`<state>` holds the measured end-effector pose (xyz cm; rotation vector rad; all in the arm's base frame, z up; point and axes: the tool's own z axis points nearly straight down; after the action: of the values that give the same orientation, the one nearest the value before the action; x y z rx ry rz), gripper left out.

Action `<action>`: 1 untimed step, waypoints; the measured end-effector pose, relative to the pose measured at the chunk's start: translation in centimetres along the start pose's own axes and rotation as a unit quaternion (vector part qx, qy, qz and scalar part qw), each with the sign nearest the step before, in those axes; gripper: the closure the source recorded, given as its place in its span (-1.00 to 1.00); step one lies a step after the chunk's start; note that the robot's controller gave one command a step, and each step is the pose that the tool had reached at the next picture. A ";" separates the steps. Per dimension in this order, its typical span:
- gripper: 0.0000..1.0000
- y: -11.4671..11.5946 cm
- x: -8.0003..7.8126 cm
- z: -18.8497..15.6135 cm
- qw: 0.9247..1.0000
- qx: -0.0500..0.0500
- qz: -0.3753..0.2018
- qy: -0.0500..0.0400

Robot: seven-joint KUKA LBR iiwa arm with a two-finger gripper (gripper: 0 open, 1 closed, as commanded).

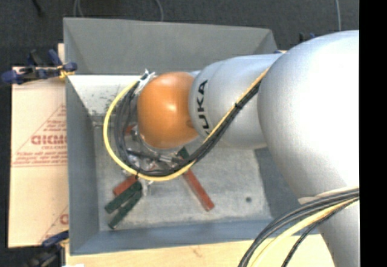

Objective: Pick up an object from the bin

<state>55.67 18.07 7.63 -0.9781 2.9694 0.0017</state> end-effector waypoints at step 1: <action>1.00 0.0 0.0 0.0 1.000 0.000 0.000 0.000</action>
Offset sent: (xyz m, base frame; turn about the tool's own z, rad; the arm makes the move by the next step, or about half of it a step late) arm 0.0149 0.0116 0.1327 -0.0485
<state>55.67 18.07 7.63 -0.9777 2.9696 0.0016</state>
